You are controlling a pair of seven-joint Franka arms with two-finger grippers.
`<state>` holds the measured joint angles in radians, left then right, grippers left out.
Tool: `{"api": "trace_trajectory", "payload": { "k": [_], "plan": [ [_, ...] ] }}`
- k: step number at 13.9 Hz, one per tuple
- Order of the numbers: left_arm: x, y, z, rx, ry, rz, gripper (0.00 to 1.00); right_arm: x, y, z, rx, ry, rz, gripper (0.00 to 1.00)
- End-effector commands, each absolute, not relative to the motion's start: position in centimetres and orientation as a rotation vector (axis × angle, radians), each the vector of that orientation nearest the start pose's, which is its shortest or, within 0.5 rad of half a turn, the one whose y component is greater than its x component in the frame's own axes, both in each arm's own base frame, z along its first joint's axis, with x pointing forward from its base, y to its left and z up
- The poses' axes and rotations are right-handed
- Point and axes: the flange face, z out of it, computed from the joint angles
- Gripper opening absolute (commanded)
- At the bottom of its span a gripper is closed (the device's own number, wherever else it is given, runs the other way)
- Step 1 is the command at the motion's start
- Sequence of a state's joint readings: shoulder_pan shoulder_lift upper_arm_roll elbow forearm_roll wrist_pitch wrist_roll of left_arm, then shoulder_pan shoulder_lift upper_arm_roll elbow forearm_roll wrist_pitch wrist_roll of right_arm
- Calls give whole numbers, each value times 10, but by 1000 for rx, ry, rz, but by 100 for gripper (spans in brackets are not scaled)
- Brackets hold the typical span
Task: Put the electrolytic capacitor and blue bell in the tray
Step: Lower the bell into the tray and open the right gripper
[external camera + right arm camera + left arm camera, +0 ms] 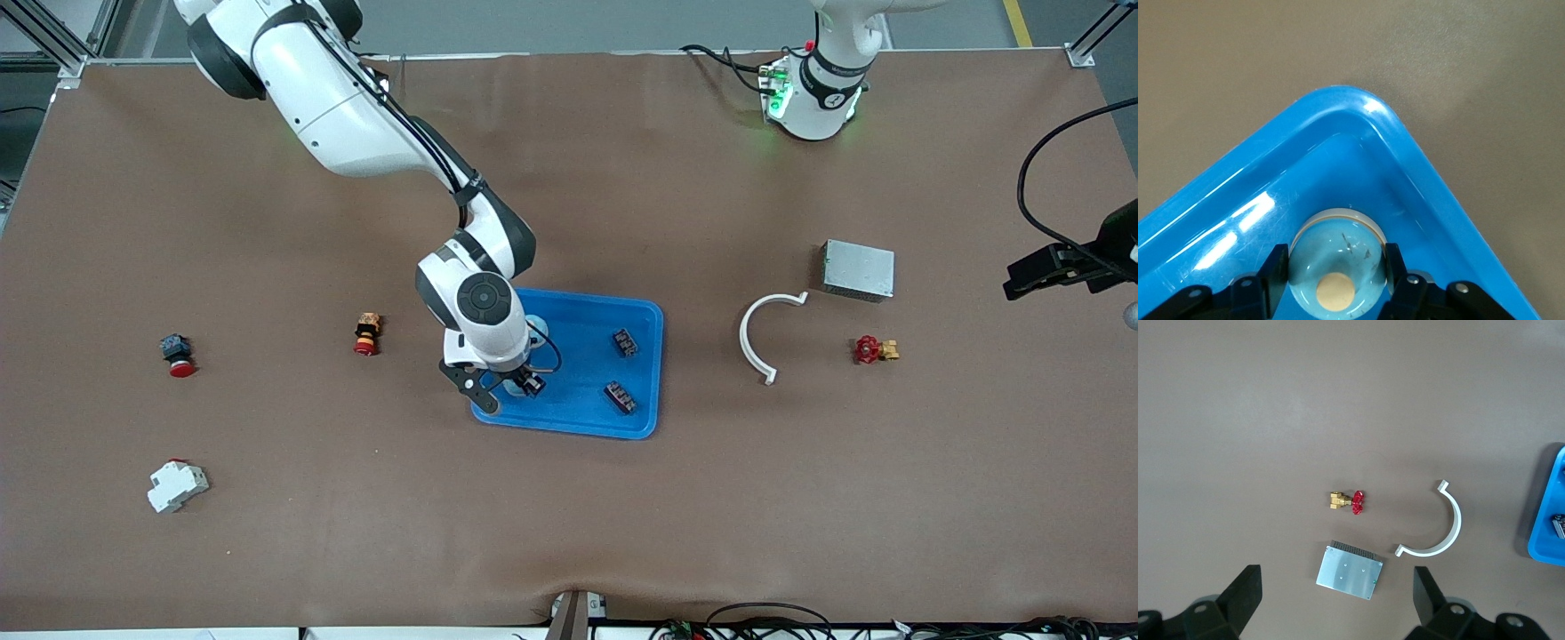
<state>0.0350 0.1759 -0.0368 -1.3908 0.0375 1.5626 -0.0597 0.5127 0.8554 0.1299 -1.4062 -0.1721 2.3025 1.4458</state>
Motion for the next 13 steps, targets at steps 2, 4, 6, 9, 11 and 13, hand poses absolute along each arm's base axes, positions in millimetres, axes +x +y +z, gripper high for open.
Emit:
{"api": "trace_trajectory", "payload": {
  "k": [2,4,6,9,11,13],
  "plan": [
    [607,5,610,-3125,-80,-6,100,604,427,191,-2906,1144,-114,100],
    [607,0,609,-3130,-68,-1,100,605,427,194,-2907,1134,-119,100],
    [606,-6,608,-3130,-52,6,100,605,427,197,-2911,1126,-120,100],
    [607,-8,603,-3133,-52,28,100,611,418,221,-2950,1061,-107,100],
    [607,-8,600,-3133,-52,40,100,626,382,252,-3066,934,-30,100],
    [608,-6,599,-3131,-56,40,100,644,350,293,-3099,780,-69,100]
  ]
}}
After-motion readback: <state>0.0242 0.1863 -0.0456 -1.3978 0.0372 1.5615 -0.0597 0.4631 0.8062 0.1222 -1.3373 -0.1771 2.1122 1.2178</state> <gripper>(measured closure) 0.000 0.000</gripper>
